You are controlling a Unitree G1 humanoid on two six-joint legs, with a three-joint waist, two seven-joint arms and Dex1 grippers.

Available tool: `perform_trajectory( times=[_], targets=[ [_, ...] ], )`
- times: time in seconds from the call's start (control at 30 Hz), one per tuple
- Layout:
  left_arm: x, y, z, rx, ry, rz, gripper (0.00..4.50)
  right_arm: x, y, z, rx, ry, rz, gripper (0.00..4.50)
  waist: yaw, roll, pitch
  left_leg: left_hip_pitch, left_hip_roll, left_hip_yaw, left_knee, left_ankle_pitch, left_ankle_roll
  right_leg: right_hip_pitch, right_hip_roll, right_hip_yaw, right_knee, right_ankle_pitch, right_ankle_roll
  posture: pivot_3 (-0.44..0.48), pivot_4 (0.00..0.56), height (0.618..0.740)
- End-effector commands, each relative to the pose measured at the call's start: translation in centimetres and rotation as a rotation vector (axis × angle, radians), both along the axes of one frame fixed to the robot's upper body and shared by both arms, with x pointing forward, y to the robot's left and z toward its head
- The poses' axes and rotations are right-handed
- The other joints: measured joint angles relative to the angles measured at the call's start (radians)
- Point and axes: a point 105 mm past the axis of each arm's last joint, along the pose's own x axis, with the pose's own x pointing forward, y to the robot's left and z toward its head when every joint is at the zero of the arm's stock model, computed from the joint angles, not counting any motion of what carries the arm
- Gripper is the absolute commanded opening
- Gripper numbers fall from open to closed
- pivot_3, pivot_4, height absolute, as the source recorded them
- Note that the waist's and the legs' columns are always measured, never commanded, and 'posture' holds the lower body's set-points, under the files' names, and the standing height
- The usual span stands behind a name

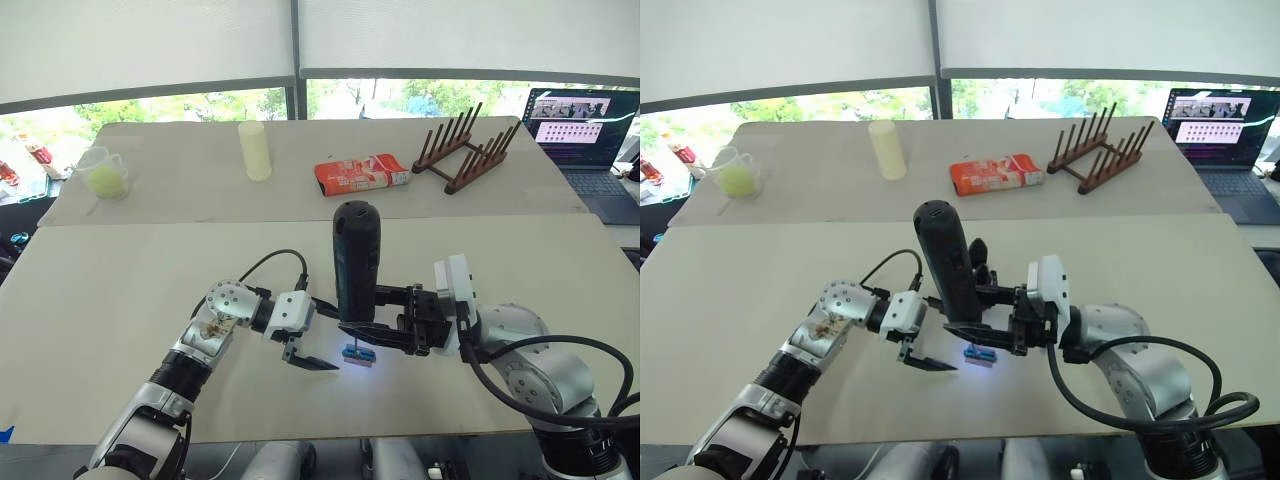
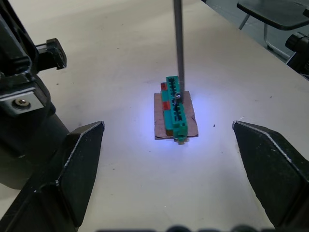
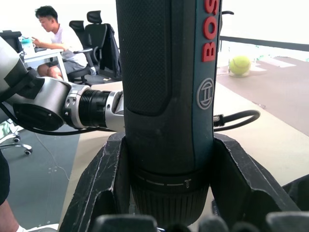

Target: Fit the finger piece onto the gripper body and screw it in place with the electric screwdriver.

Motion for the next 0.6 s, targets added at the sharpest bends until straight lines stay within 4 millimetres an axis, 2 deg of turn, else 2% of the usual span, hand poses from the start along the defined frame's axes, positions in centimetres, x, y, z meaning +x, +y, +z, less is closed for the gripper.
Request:
perform_trajectory(
  times=[0.03, 0.6],
  targets=[
    [0.18, -0.21, 0.63, -0.011, -0.034, -0.009, 4.5, -0.73, 0.27, 1.19, 0.026, -0.05, 0.029, 1.9, 0.0, 0.0, 0.0, 0.0, 0.0, 0.0, 0.0, 0.0, 0.0, 0.0, 0.0, 0.0, 0.0, 0.0, 0.0, 0.0, 0.15, 0.74],
    [0.37, -0.45, 0.98, -0.018, -0.046, -0.005, 4.5, -0.93, 0.34, 0.57, 0.011, -0.031, 0.029, 1.9, 0.0, 0.0, 0.0, 0.0, 0.0, 0.0, 0.0, 0.0, 0.0, 0.0, 0.0, 0.0, 0.0, 0.0, 0.0, 0.0, 0.15, 0.74]
  ],
)
